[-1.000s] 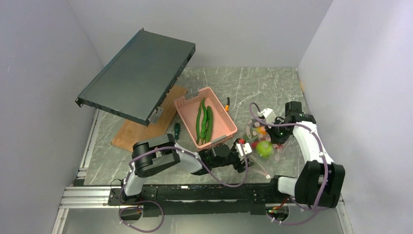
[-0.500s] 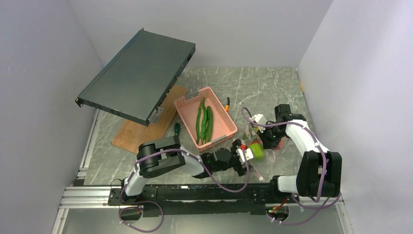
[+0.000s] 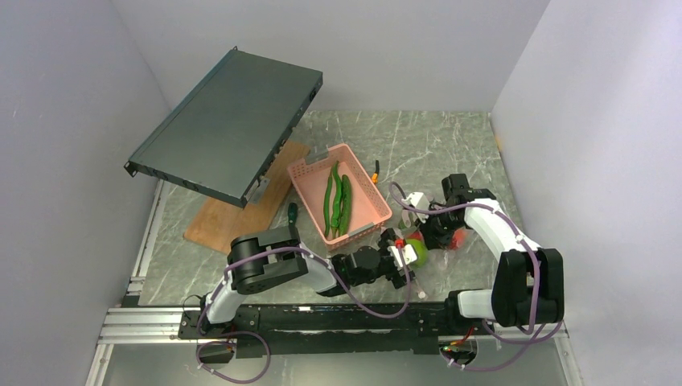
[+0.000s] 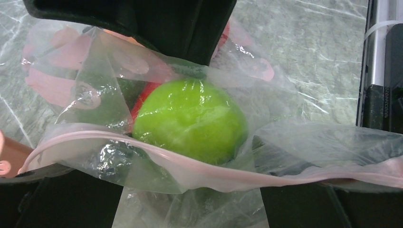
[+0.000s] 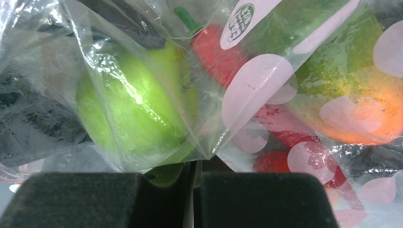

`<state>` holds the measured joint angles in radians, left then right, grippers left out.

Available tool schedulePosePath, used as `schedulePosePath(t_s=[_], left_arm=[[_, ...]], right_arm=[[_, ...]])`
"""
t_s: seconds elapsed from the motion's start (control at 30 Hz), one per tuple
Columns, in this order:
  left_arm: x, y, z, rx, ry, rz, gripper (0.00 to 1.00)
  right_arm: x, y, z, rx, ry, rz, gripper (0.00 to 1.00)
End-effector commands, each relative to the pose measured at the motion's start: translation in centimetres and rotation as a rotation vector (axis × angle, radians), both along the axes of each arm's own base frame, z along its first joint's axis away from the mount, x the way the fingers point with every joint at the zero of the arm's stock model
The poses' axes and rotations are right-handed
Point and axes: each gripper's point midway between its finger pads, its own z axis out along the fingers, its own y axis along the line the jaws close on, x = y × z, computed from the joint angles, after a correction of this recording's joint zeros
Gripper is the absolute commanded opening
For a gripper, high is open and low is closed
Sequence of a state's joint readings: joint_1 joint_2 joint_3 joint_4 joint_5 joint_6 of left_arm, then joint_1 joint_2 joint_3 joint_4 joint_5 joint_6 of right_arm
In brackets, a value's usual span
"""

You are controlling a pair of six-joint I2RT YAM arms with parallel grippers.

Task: Open the zip-top bag and remove the fake food
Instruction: Pick up the fake fruit from the zipper food storage bag.

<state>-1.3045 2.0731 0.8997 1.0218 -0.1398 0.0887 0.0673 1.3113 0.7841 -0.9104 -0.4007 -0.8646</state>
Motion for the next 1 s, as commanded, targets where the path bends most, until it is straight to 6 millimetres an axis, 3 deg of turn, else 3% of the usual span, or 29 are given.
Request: schedulePosePath(t_s=[0.0, 0.27, 0.57, 0.63, 0.83, 0.97], left_arm=[[0.3, -0.1, 1.6, -0.06, -0.024, 0.036, 1.0], [0.8, -0.2, 0.9, -0.04, -0.016, 0.066, 1.0], [0.5, 0.6, 0.0, -0.028, 0.005, 0.065, 0.98], [0.4, 0.9, -0.2, -0.025, 0.015, 0.068, 0.85], [-0.1, 1.7, 0.4, -0.009, 0.037, 0.06, 0.33], [-0.7, 2.8, 2.2, -0.037, 0.054, 0.052, 0.14]], right_arm=[[-0.7, 1.6, 0.6, 0.076, 0.016, 0.026, 0.05], [-1.8, 4.4, 1.5, 0.151, 0.038, 0.112, 0.06], [-2.0, 4.8, 1.5, 0.162, 0.043, 0.124, 0.11], [-1.7, 4.8, 1.8, 0.163, 0.026, 0.11, 0.13], [-1.2, 4.8, 1.9, 0.167, -0.013, 0.038, 0.15], [-0.4, 3.9, 1.9, 0.142, -0.054, -0.022, 0.24]])
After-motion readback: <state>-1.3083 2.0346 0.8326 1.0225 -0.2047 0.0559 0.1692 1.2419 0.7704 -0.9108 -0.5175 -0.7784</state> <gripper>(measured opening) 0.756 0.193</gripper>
